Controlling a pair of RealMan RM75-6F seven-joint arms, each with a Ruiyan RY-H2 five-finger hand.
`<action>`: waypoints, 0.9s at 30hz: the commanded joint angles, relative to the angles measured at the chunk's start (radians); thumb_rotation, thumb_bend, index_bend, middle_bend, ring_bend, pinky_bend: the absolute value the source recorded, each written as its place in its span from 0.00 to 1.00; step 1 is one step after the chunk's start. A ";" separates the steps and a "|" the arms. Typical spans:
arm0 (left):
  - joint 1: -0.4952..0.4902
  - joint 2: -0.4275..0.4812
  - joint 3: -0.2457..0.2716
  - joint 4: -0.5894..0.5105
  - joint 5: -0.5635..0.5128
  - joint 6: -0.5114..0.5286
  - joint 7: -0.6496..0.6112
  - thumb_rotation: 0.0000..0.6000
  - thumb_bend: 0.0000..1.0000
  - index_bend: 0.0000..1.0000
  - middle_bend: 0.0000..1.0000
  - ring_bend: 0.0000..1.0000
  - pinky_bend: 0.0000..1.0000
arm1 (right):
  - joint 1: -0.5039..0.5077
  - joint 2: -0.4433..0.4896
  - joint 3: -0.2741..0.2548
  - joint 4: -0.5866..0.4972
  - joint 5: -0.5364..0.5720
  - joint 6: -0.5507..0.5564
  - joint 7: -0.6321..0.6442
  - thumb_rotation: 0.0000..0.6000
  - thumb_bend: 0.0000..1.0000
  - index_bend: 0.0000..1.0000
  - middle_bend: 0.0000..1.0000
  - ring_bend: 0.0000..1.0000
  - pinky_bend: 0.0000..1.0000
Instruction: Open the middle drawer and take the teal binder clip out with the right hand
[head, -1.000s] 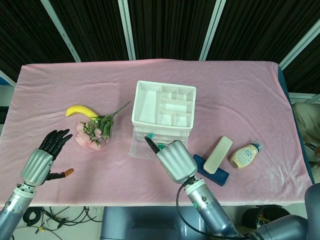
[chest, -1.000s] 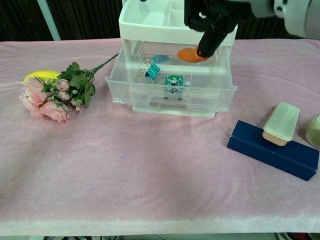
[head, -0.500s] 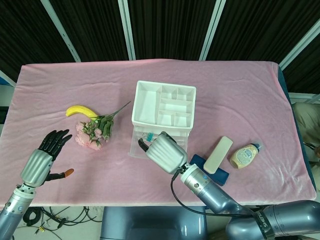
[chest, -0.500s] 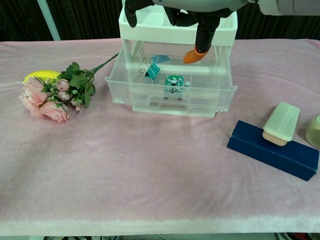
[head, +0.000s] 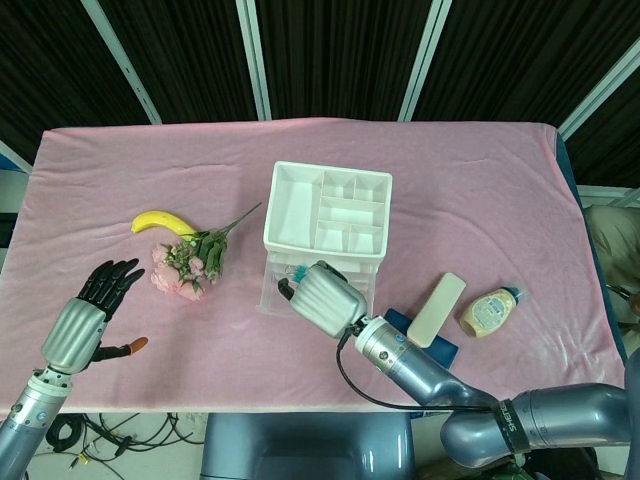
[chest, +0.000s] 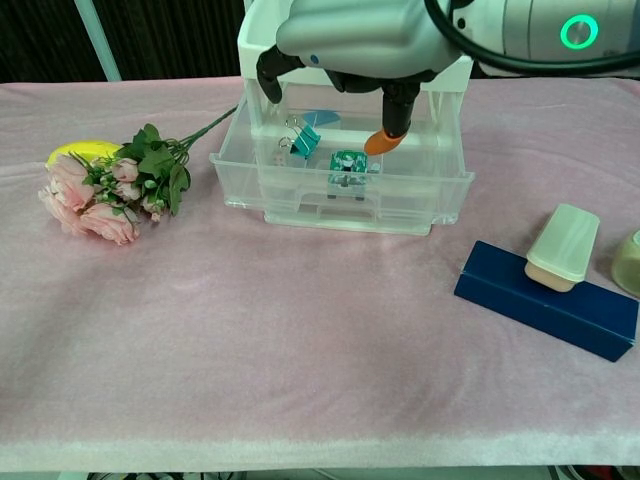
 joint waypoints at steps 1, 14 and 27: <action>0.000 0.001 0.000 -0.002 -0.002 -0.002 -0.002 1.00 0.00 0.00 0.00 0.00 0.00 | 0.011 -0.008 -0.013 0.014 0.010 -0.001 0.005 1.00 0.06 0.28 0.97 0.96 0.79; -0.002 0.002 -0.005 -0.004 -0.011 -0.010 -0.012 1.00 0.00 0.00 0.00 0.00 0.00 | 0.083 0.002 -0.072 0.046 0.020 -0.048 -0.038 1.00 0.06 0.30 0.97 0.96 0.79; -0.003 0.003 -0.008 -0.007 -0.018 -0.014 -0.024 1.00 0.00 0.00 0.00 0.00 0.00 | 0.171 0.045 -0.128 0.033 0.093 -0.064 -0.118 1.00 0.06 0.32 0.97 0.96 0.79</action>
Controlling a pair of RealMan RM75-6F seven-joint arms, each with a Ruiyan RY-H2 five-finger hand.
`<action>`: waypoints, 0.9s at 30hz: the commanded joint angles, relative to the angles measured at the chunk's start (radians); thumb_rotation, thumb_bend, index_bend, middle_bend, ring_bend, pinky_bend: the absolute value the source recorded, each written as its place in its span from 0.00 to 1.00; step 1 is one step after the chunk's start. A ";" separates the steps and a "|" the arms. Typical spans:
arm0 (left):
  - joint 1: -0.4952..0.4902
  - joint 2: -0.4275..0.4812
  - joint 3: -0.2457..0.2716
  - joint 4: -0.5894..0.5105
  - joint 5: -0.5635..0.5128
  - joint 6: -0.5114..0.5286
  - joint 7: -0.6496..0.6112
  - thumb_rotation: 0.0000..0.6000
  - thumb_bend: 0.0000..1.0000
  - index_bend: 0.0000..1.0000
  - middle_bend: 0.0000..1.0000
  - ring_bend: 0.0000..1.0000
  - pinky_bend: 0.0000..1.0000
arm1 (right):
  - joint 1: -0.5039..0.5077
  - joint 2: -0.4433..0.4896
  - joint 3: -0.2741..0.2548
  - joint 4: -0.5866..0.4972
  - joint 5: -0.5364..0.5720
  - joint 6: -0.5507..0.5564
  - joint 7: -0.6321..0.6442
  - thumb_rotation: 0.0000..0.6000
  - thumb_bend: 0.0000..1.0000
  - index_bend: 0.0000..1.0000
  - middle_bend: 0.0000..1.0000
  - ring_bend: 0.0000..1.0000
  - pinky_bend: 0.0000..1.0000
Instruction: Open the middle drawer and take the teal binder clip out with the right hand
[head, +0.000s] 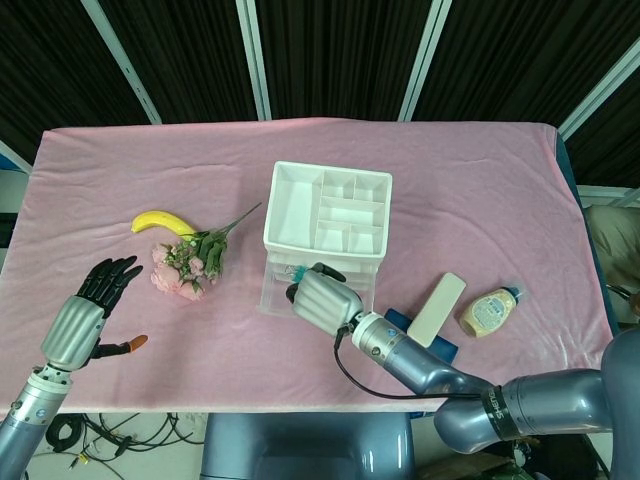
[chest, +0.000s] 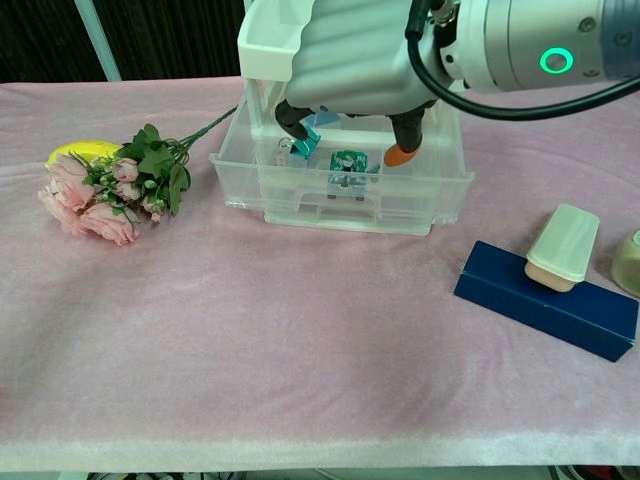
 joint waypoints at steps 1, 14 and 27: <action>0.000 0.000 -0.001 0.000 -0.001 0.000 -0.002 1.00 0.00 0.00 0.00 0.00 0.00 | 0.019 0.011 -0.017 -0.006 0.019 0.005 -0.021 1.00 0.06 0.32 0.97 0.96 0.78; 0.000 0.002 0.000 -0.002 0.002 0.000 -0.004 1.00 0.00 0.00 0.00 0.00 0.00 | 0.055 0.038 -0.068 -0.067 0.065 0.034 -0.022 1.00 0.06 0.34 0.97 0.96 0.78; -0.001 0.002 -0.004 -0.001 -0.004 -0.004 -0.008 1.00 0.00 0.00 0.00 0.00 0.00 | 0.082 -0.013 -0.092 -0.034 0.073 0.035 -0.002 1.00 0.06 0.36 0.97 0.96 0.78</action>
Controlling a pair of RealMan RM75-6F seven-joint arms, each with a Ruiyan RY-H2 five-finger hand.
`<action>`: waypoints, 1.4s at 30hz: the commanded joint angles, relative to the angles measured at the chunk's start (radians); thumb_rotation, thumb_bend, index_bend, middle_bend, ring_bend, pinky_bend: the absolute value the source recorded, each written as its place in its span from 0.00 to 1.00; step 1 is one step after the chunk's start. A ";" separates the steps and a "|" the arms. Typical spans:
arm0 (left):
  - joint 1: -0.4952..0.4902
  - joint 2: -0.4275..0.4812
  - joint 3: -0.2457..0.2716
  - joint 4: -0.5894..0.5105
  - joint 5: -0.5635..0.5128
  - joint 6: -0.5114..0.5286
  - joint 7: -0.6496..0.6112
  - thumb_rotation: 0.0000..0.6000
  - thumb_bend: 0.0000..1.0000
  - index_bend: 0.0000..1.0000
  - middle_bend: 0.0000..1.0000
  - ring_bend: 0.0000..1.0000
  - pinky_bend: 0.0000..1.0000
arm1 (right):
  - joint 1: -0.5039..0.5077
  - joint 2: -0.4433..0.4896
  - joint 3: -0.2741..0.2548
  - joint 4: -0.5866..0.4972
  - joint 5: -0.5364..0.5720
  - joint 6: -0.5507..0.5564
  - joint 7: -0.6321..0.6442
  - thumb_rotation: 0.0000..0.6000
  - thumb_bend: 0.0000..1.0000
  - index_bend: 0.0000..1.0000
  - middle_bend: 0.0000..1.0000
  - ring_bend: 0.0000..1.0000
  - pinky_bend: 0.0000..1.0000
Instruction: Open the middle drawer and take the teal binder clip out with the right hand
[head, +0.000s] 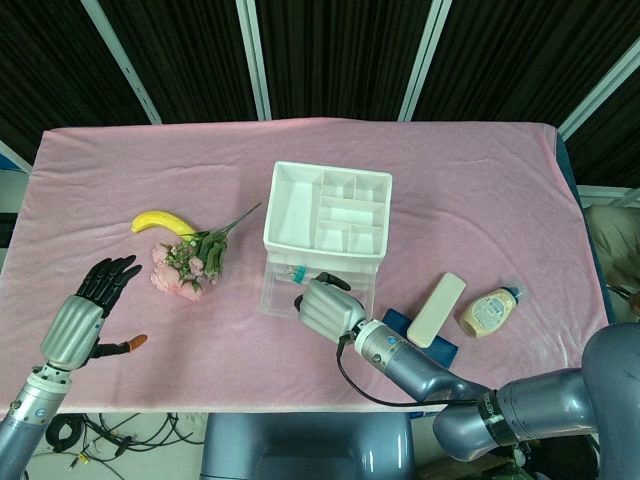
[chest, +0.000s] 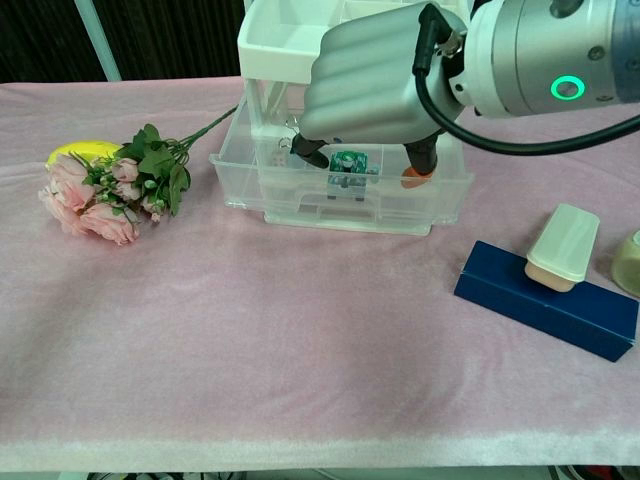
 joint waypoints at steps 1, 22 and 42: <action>-0.001 0.000 -0.001 0.001 -0.001 -0.003 -0.001 1.00 0.00 0.00 0.00 0.00 0.00 | 0.005 -0.004 -0.002 0.003 0.006 0.001 0.005 1.00 0.06 0.36 0.97 0.96 0.78; -0.002 0.002 -0.003 -0.004 -0.008 -0.007 -0.009 1.00 0.00 0.00 0.00 0.00 0.00 | 0.026 -0.018 -0.027 -0.003 0.004 0.037 0.023 1.00 0.18 0.52 0.97 0.96 0.78; -0.001 0.003 -0.005 -0.007 -0.010 -0.008 -0.013 1.00 0.00 0.00 0.00 0.00 0.00 | 0.001 -0.003 -0.033 -0.012 -0.074 0.064 0.059 1.00 0.18 0.73 0.97 0.96 0.78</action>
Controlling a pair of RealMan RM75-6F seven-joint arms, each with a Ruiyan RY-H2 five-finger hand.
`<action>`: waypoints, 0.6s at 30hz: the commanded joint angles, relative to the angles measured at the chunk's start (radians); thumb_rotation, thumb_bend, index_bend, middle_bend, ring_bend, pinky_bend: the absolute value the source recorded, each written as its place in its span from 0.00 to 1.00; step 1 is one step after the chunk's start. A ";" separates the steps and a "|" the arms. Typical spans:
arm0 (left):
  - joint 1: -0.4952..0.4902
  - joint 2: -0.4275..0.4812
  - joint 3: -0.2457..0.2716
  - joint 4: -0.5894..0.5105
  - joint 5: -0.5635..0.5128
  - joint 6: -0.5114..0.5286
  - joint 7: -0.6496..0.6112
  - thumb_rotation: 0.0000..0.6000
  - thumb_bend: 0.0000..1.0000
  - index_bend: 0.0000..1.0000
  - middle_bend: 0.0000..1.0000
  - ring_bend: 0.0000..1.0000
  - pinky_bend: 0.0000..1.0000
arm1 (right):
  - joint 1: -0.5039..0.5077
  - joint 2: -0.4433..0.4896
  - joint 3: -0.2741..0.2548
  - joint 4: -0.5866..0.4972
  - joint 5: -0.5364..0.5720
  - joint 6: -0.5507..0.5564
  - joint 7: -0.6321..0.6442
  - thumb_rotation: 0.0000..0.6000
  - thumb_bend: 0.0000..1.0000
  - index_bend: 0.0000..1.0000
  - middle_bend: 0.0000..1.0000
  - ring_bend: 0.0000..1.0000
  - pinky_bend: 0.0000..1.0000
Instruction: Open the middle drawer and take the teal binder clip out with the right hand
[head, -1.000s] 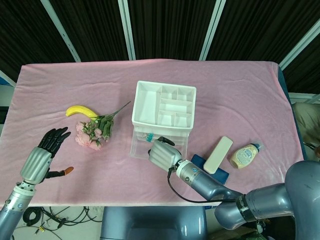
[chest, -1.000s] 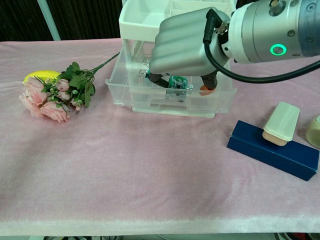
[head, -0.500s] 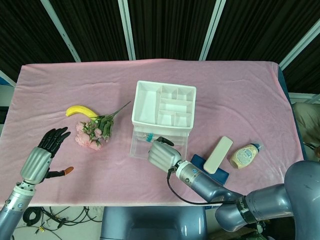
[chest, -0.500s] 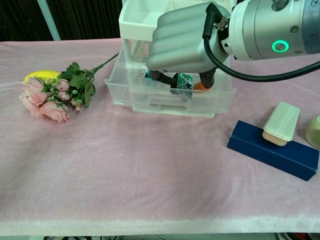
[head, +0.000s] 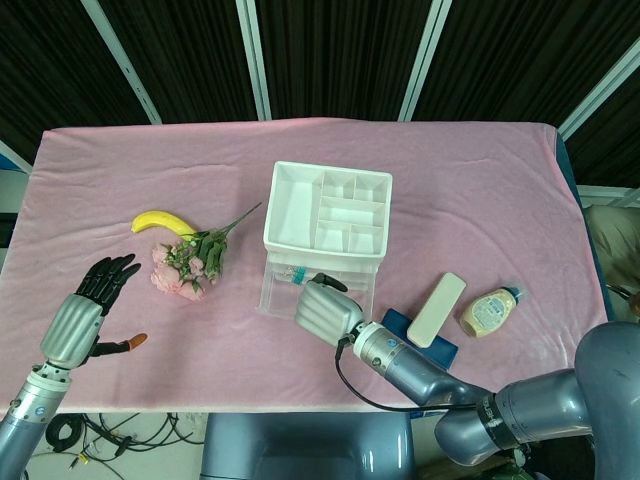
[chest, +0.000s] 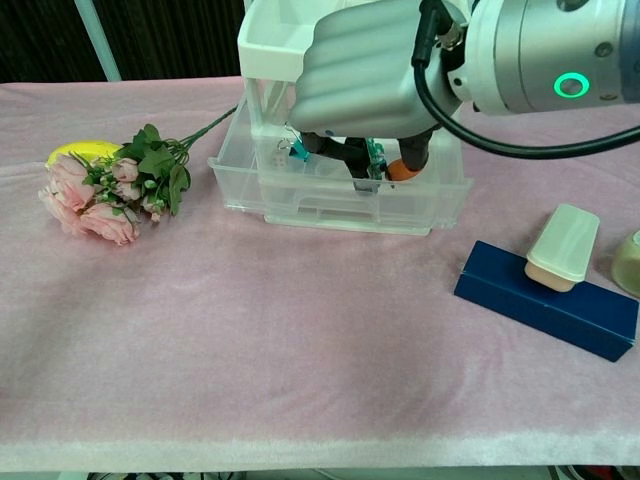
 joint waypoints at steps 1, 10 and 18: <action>0.000 0.000 0.000 -0.001 0.000 0.000 -0.001 1.00 0.00 0.00 0.00 0.00 0.00 | -0.007 0.003 0.000 0.000 -0.012 0.002 0.009 1.00 0.19 0.73 0.97 0.96 0.78; 0.000 0.000 -0.001 -0.002 0.000 0.000 -0.001 1.00 0.00 0.00 0.00 0.00 0.00 | -0.014 0.027 0.014 -0.023 -0.032 0.017 0.010 1.00 0.19 0.75 0.97 0.95 0.78; 0.001 0.000 -0.001 -0.002 0.001 0.003 -0.001 1.00 0.00 0.00 0.00 0.00 0.00 | -0.021 0.074 0.035 -0.072 -0.042 0.043 0.009 1.00 0.19 0.75 0.97 0.96 0.78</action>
